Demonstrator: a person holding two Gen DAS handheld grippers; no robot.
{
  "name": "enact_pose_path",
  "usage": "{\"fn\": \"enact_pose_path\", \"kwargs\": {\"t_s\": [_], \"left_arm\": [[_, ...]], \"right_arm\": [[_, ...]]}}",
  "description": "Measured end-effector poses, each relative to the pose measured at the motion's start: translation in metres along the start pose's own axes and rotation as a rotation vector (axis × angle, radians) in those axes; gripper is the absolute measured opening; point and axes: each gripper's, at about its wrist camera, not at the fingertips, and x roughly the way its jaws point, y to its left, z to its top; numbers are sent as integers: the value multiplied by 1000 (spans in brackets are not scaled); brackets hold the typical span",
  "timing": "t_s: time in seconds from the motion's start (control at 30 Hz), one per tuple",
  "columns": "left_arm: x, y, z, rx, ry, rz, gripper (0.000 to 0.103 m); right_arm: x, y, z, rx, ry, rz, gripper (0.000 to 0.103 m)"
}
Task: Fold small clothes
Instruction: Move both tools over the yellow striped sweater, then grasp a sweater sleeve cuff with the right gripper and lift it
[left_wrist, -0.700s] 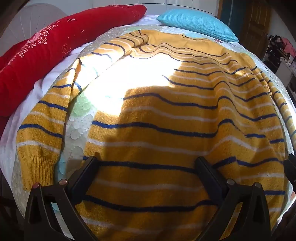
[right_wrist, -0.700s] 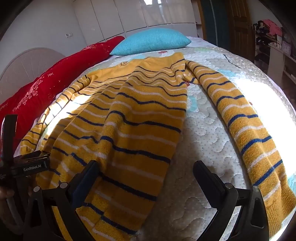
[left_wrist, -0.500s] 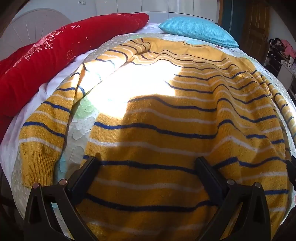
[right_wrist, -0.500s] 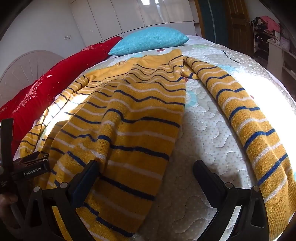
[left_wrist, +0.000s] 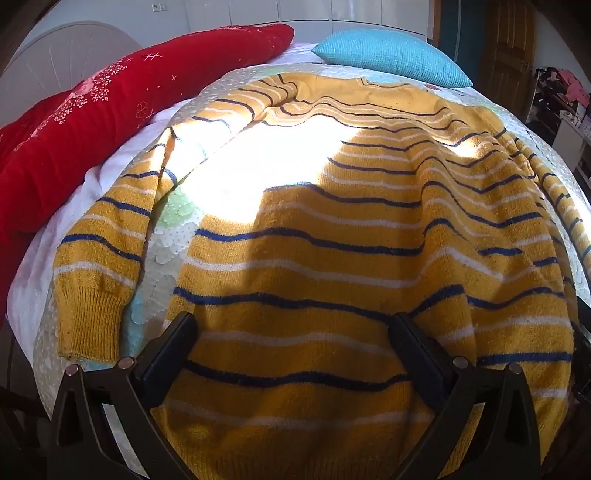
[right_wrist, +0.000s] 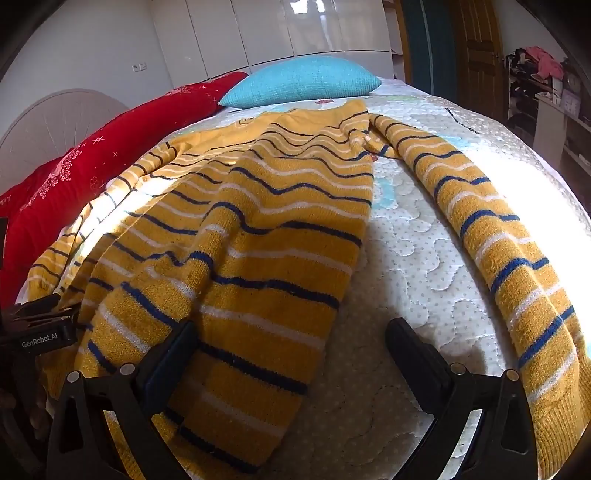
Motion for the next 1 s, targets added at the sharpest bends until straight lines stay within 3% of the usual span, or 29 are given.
{"fn": "enact_pose_path", "kwargs": {"t_s": [0.17,0.27,0.4,0.47,0.53,0.57,0.63,0.67,0.7,0.73,0.87,0.93,1.0], "left_arm": [[-34,23,-3,-126,-47,-146,103],[-51,35,-6,-130,-76,-135,103],[-51,51,-18,-135,-58,-145,103],[-40,51,-24,-132,-10,-159,103],[-29,50,-34,-107,8,-175,101],[-28,45,-37,-80,-9,-156,98],[-29,35,-38,-21,-20,-96,53],[-31,33,-36,-13,-22,-95,47],[-35,34,-35,-19,-21,-117,28],[-39,36,-34,-27,-14,-132,20],[-56,42,-39,-39,-18,-147,20],[-64,44,-44,-51,-23,-166,20],[-76,46,-46,-53,-52,-178,22]], "right_arm": [[0,-2,2,-14,30,15,103],[-9,-14,7,83,59,108,102],[-22,-20,3,125,71,159,78],[-26,-17,-4,131,75,173,68],[-27,-11,-7,121,74,179,50],[-27,-7,-8,113,75,178,45],[-23,-3,-5,98,90,201,13],[-20,-4,-3,103,102,231,10],[-21,-7,-1,121,109,249,9],[-24,-12,1,136,108,246,9],[-47,-42,6,124,85,96,9],[-57,-54,3,124,98,96,10],[-77,-65,2,126,53,128,11]]}}
